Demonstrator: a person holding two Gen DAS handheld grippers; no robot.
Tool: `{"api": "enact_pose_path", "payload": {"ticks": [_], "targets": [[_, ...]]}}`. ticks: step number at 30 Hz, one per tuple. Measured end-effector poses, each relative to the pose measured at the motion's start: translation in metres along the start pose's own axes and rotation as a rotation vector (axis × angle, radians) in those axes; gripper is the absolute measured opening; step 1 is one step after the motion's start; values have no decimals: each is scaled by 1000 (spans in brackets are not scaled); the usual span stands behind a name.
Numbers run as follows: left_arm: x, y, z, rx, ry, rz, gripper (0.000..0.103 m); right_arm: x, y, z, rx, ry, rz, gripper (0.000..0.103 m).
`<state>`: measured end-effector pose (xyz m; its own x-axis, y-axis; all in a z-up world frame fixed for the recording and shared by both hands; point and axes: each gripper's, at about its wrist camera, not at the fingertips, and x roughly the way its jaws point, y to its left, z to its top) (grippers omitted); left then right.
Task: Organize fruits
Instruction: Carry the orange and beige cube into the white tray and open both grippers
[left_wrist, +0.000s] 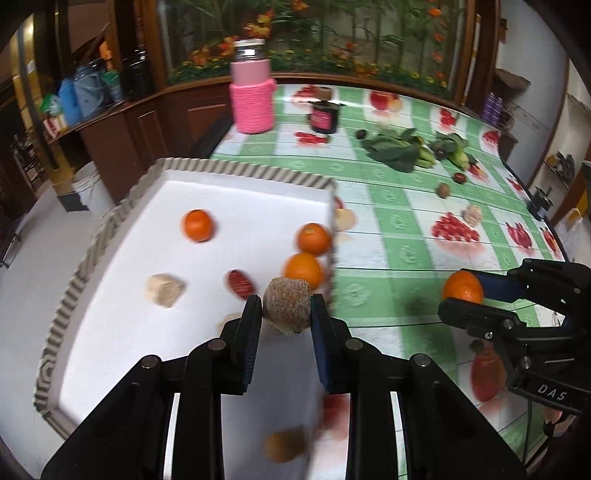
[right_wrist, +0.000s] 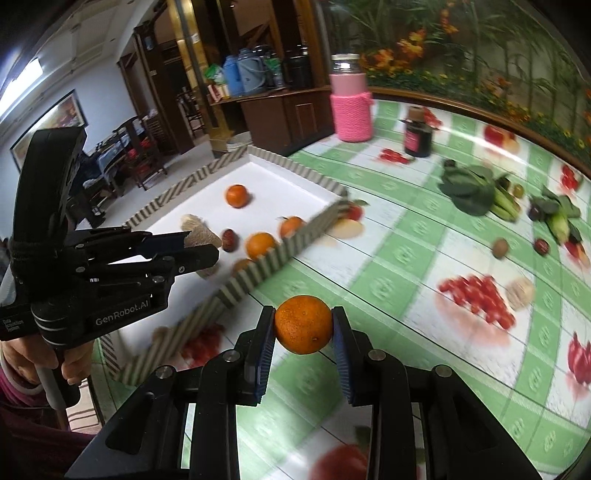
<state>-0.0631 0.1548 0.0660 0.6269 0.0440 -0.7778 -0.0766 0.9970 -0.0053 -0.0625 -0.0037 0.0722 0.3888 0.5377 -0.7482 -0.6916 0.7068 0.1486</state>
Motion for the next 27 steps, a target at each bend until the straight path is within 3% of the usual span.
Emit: {"api": "enact_pose_path", "payload": {"ticks": [12,27], "targets": [[-1,65,-18,-102,28,56,24,42,47,39,-102,24,42,30],[21,73,-20,-115,84,45,24,106,54,83,-135,98,36,31]]}}
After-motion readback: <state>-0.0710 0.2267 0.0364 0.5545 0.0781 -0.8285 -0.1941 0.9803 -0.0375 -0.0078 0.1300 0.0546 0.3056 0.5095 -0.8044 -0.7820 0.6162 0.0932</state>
